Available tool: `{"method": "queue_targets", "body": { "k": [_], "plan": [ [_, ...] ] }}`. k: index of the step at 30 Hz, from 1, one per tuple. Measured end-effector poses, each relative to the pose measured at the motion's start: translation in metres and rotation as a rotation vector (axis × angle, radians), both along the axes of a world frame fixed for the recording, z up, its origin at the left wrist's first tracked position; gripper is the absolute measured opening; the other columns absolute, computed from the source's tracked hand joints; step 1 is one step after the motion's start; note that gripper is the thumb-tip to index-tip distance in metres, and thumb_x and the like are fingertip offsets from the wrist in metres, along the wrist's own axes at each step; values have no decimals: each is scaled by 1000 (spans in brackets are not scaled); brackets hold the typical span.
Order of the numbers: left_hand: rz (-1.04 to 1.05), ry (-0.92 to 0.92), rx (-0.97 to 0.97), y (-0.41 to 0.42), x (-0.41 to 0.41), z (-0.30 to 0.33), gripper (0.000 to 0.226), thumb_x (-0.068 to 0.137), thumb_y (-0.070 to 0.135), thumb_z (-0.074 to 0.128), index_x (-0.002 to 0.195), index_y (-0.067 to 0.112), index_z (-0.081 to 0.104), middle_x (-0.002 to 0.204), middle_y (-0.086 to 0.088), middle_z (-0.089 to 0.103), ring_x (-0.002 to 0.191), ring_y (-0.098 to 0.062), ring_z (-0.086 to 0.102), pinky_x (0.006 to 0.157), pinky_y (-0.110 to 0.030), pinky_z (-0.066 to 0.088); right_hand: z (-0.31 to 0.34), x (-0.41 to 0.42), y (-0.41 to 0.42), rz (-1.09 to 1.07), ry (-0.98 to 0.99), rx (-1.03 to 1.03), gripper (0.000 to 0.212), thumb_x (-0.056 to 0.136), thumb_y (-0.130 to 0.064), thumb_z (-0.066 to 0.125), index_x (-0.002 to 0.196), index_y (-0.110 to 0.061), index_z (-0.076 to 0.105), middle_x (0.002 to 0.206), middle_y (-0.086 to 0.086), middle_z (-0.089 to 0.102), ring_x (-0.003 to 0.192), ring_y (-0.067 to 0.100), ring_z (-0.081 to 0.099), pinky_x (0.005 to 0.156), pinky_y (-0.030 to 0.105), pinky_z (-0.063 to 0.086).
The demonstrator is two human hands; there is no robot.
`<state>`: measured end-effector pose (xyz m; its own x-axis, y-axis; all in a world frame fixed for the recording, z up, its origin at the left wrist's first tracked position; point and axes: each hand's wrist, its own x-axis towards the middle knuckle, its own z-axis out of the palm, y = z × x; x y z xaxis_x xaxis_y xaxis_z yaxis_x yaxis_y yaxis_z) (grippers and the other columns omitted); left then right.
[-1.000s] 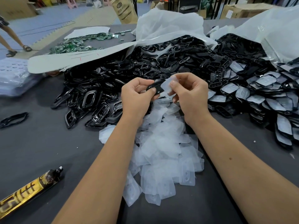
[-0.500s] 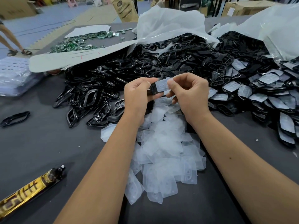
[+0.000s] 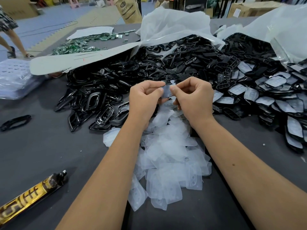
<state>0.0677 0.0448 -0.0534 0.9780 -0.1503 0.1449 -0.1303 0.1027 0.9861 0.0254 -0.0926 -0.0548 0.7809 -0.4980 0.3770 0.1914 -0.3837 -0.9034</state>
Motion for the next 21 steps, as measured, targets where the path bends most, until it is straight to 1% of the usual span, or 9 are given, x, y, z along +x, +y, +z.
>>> {"method": "queue_targets", "body": {
  "k": [3,8,11,13,16,19,21],
  "plan": [
    [0,-21,22,-1,-1,-1,21,89,-11,69,99,6,76,82,-10,79,73,-19,75,70,-28,61,1,0,1,-33,18,-28,20,86,-23,81,73,-12,71,64,1,72,58,23,71,65,47,61],
    [-15,-9,-15,0,-1,-1,21,89,-13,68,98,4,74,77,-6,78,72,-17,75,68,-23,60,3,0,1,-64,18,-60,22,86,-26,82,72,-12,72,65,-1,71,62,18,69,70,43,60],
    [-19,-9,-18,0,-2,0,21,89,-13,68,96,6,74,75,-5,77,71,-16,75,66,-22,59,4,-1,2,-55,29,-60,22,86,-26,82,73,-11,72,65,0,71,63,19,70,71,42,59],
    [-17,-12,-24,0,-1,0,19,90,-12,68,94,6,74,76,-6,78,71,-16,75,65,-23,59,4,0,1,-48,40,-62,22,85,-26,83,73,-11,72,66,1,72,64,19,70,72,43,59],
    [-12,-17,-25,0,-1,-1,17,90,-10,69,93,6,73,75,-7,77,65,-16,73,63,-24,58,4,0,2,-36,51,-70,23,84,-27,84,74,-11,73,66,1,72,64,19,70,72,44,60],
    [1,-23,0,-1,-1,-2,17,90,-11,69,93,5,73,74,-7,77,65,-16,72,62,-25,58,2,0,1,-39,67,-88,24,83,-30,85,72,-13,71,64,-3,70,61,12,67,69,37,59],
    [9,-21,3,0,-1,-2,16,90,-10,69,94,5,73,74,-7,77,66,-17,72,62,-24,58,2,1,1,-42,78,-90,26,82,-32,85,70,-17,69,63,-7,68,57,7,62,63,31,55]
  ]
}}
